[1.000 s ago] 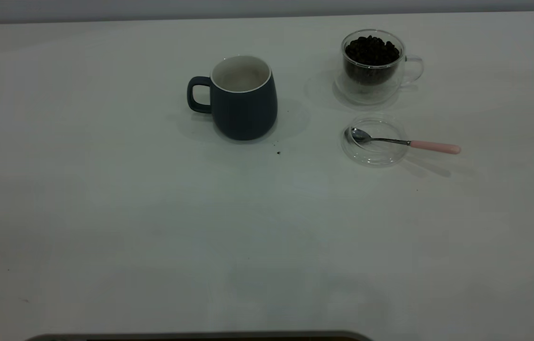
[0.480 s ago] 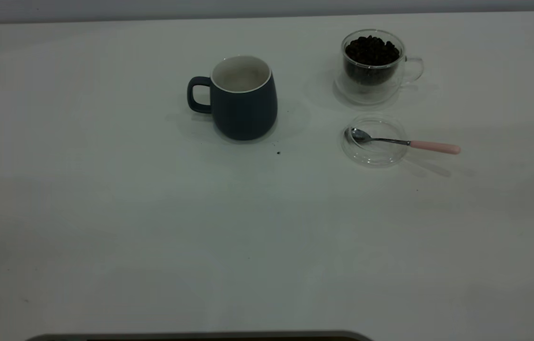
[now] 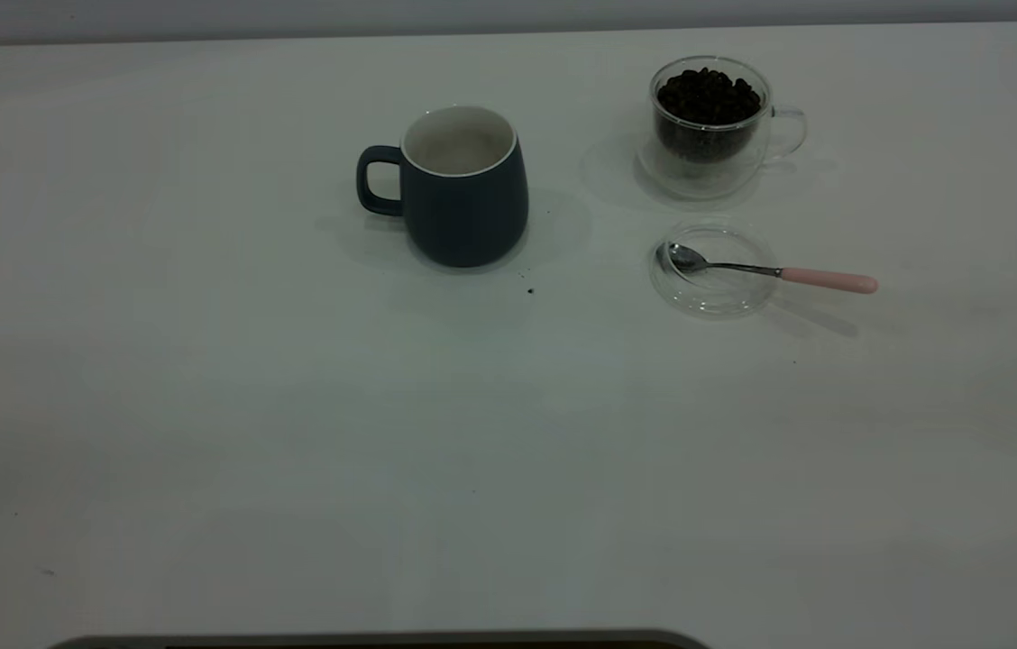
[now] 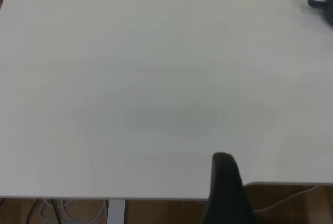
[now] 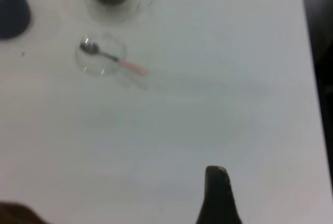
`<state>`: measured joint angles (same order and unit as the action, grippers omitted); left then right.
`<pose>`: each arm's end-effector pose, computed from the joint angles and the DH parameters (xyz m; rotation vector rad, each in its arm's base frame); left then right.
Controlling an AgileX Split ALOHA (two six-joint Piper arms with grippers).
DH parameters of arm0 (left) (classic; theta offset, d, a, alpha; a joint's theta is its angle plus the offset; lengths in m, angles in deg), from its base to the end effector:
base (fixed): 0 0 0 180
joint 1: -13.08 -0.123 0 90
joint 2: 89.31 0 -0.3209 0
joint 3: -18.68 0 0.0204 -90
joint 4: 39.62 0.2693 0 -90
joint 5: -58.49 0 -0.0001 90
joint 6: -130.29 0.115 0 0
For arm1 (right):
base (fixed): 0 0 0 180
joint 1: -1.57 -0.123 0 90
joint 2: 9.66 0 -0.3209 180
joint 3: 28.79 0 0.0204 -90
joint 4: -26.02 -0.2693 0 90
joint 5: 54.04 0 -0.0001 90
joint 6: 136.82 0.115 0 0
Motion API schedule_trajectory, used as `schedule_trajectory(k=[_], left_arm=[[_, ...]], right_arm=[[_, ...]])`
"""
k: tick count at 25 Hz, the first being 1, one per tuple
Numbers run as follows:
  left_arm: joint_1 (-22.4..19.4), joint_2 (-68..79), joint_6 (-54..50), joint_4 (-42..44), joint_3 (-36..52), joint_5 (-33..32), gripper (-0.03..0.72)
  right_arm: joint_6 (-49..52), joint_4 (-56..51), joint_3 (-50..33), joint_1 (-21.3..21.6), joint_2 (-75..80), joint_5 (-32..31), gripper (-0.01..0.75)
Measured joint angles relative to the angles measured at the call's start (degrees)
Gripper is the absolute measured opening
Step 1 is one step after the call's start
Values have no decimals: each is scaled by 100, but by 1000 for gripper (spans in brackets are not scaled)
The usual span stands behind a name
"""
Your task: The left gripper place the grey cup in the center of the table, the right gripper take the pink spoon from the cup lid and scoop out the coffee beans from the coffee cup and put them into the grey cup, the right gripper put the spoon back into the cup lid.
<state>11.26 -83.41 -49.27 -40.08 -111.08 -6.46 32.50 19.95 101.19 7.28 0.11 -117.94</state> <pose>-0.0085 -0.0011 0.2635 -0.0247 2.1133 0.0138 0.0026 0.0107 0.2672 -0.0980 2.1516 -0.0362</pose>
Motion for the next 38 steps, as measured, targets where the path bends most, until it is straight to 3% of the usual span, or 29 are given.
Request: schedule_trajectory(k=[11,17,22,31,38], left_arm=[[0,0,-2,0,0,0,565],[0,0,-2,0,0,0,565],[0,0,-2,0,0,0,565],[0,0,-2,0,0,0,565],[0,0,11,0,0,0,565]], right_arm=[[514,-132,-11,0,-126,-97,583],[777,746,-20,0,-126,-185,583],[1181,842,-54,-11,-126,-180,581],[978,721,-105,-507,-126,-105,581],[945,716,-105,-521,-126,-104,581]])
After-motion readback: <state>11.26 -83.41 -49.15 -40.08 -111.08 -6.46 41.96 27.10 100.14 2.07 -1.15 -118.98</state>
